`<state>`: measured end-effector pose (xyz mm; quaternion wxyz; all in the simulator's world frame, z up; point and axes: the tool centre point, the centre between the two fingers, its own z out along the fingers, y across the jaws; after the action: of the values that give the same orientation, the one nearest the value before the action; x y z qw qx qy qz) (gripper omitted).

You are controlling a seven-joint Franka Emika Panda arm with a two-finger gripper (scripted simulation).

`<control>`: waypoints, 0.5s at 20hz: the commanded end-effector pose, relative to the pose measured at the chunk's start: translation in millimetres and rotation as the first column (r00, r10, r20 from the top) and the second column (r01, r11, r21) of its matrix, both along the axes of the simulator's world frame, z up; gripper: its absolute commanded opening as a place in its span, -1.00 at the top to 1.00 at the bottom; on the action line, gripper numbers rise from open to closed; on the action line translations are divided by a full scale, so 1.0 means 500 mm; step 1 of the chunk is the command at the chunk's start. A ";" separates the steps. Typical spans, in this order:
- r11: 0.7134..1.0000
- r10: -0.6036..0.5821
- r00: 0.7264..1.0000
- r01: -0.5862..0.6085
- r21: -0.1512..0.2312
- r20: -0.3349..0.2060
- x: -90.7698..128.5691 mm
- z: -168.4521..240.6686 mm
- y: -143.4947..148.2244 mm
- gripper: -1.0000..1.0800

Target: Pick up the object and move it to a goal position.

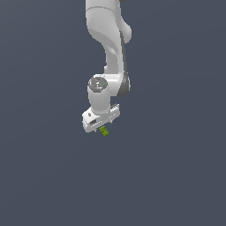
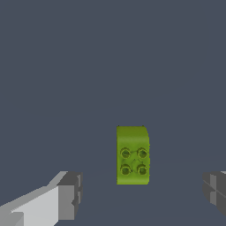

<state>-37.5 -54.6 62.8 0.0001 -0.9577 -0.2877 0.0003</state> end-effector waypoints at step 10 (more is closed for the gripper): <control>1.000 0.004 1.000 -0.004 0.000 0.000 -0.002 -0.073 0.001 -0.92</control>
<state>-38.3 -54.4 34.1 0.0000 -0.9573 -0.2892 0.0000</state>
